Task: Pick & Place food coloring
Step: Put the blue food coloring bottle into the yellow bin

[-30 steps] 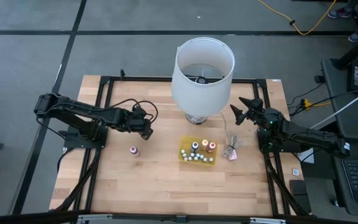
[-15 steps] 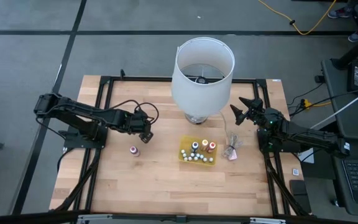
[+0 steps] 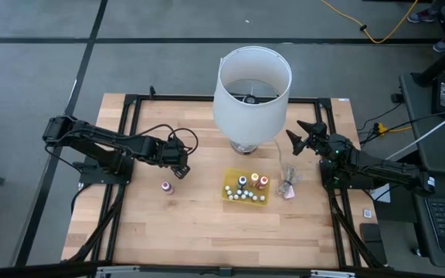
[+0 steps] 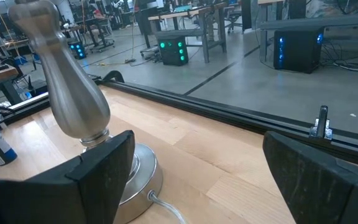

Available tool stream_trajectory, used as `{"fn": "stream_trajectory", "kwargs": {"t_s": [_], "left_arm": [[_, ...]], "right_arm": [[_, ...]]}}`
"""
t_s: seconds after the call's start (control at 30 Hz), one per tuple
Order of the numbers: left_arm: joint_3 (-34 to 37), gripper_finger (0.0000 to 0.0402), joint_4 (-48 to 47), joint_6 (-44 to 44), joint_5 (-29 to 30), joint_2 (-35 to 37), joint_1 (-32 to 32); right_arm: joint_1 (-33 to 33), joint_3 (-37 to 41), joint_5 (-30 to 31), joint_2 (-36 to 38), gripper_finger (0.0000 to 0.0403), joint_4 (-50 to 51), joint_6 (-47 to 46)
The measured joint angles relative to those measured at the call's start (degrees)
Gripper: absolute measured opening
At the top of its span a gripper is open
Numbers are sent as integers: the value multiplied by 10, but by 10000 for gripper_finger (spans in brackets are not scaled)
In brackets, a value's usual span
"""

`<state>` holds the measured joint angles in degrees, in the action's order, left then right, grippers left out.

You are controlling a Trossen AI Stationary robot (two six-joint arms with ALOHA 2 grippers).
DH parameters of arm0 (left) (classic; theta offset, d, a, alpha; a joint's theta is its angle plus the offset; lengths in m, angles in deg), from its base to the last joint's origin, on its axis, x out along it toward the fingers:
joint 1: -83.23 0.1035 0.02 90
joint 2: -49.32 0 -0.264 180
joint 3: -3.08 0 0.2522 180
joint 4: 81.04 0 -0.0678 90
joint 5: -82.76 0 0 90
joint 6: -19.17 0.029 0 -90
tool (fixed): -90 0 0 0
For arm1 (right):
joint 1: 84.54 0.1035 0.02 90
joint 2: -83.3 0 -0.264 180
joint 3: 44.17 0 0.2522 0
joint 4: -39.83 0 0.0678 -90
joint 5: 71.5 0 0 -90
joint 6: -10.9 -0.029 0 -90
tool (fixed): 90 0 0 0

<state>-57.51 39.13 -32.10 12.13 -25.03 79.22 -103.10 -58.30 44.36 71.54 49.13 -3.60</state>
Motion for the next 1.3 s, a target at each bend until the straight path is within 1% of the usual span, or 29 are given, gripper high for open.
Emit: {"fn": "stream_trajectory", "kwargs": {"t_s": [0.13,0.23,0.37,0.47,0.57,0.7,0.83,0.97,1.17,1.3], "left_arm": [[0,128,0,0,-1,0,0],[0,113,0,0,-4,0,0],[-10,116,-7,1,-16,0,-5],[-36,126,-11,12,-16,0,-11],[-66,126,-24,15,-13,0,-16],[-117,115,-42,26,-14,-14,-29],[-184,116,-75,48,-9,-44,-40],[-252,124,-86,78,-9,-89,-43],[-354,115,-86,126,-10,-171,-46],[-422,119,-87,151,-11,-229,-47]], "right_arm": [[0,0,0,0,355,0,0],[0,0,0,0,355,0,0],[0,0,0,0,355,0,0],[0,0,0,0,355,0,0],[0,0,0,0,355,0,0],[0,0,0,0,355,0,0],[0,0,0,0,355,0,0],[0,0,0,0,355,0,0],[0,0,0,0,355,0,0],[0,0,0,0,355,0,0]]}}
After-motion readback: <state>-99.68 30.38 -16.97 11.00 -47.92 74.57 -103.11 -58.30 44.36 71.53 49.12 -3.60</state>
